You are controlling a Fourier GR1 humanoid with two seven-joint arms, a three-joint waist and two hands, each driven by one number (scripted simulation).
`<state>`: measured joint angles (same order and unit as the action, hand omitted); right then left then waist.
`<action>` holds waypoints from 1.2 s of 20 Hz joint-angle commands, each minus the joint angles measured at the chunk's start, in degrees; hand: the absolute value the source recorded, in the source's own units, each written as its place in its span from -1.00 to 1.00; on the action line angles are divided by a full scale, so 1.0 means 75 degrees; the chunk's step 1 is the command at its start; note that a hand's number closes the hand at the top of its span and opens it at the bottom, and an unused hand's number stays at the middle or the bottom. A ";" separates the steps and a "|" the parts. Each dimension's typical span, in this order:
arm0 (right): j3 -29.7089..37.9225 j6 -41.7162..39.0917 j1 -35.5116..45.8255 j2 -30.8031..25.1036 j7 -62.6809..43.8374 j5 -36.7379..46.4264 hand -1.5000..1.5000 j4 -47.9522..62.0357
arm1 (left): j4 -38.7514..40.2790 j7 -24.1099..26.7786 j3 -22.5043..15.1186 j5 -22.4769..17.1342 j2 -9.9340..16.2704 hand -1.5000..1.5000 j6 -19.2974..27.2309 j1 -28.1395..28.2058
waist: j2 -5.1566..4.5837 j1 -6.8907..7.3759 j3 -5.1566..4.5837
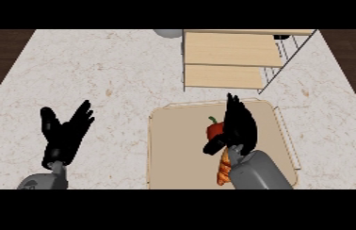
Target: Pick the bell pepper from the tray and place it in the tiered shelf
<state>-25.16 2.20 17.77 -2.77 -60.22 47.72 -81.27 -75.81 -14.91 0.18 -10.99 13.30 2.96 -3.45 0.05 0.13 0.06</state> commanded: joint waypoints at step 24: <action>-0.0396 0.0939 0.0357 0.0358 0.2388 -0.0431 1.00 0.1907 | -0.0600 -0.0462 0.0439 0.0228 -0.0076 0.00 -0.0362 0.0291 | -0.0012 0.0042 -0.0005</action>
<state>-24.83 5.32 20.89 -1.41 -45.13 45.02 -69.16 -79.90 -16.98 2.65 -9.19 12.08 0.39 -0.59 0.91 0.06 -0.60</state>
